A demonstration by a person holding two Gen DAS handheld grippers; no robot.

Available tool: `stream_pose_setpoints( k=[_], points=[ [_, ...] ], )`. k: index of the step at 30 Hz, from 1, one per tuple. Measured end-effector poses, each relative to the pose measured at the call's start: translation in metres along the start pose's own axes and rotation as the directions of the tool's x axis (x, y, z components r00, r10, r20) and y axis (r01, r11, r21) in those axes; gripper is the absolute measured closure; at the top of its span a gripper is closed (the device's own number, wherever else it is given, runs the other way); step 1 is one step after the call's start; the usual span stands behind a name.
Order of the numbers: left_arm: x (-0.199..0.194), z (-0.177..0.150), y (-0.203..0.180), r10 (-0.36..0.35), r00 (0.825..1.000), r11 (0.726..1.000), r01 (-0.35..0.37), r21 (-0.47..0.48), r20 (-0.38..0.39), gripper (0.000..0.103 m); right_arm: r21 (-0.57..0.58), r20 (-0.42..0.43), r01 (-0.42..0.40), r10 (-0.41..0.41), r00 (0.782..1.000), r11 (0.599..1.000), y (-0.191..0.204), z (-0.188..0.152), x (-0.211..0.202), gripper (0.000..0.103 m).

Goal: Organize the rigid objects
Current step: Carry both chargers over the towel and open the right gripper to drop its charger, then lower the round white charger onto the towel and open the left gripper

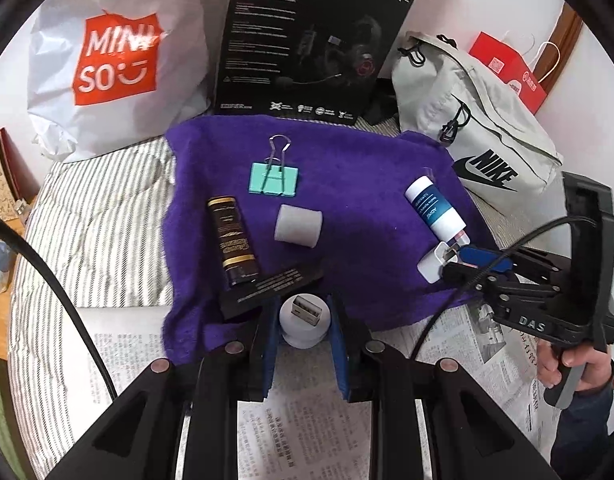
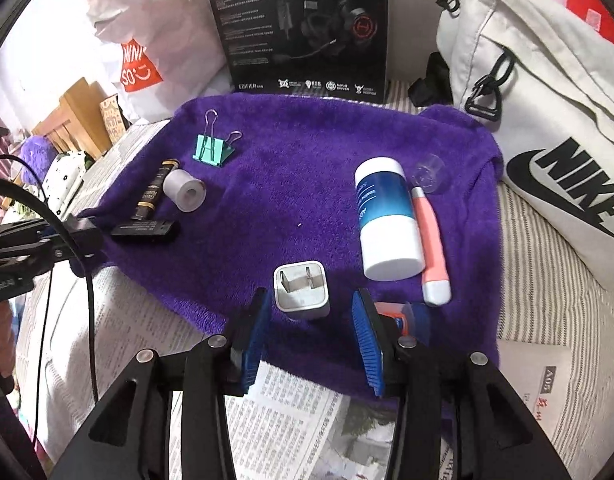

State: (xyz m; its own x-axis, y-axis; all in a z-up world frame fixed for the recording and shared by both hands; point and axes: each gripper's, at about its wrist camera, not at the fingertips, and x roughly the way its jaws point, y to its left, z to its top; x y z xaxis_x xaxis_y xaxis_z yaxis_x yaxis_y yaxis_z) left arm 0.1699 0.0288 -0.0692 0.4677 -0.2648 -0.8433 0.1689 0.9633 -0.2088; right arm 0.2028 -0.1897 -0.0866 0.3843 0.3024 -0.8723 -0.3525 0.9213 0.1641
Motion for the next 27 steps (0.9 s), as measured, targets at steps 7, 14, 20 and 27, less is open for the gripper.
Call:
stream_pose_setpoints(
  k=[7, 14, 20, 27],
  points=[
    [0.022, 0.017, -0.017, -0.027, 0.999, 0.999, 0.027, 0.037, -0.021, 0.080, 0.003, 0.032, 0.019, -0.019, 0.999, 1.000, -0.008, -0.001, -0.020, 0.060],
    [0.049, 0.031, -0.036, -0.033, 0.998, 0.996, 0.038, 0.084, -0.055, 0.080, -0.004, 0.046, 0.057, -0.057, 0.997, 0.998, -0.021, -0.009, -0.035, 0.060],
    [0.074, 0.034, -0.047, -0.010, 0.996, 0.993, 0.021, 0.117, -0.090, 0.080, 0.039, 0.058, 0.093, -0.095, 0.994, 0.995, -0.035, -0.019, -0.050, 0.060],
    [0.075, 0.030, -0.051, 0.012, 0.996, 0.991, 0.000, 0.133, -0.088, 0.080, 0.058, 0.055, 0.099, -0.102, 0.993, 0.993, -0.039, -0.026, -0.057, 0.060]
  ],
)
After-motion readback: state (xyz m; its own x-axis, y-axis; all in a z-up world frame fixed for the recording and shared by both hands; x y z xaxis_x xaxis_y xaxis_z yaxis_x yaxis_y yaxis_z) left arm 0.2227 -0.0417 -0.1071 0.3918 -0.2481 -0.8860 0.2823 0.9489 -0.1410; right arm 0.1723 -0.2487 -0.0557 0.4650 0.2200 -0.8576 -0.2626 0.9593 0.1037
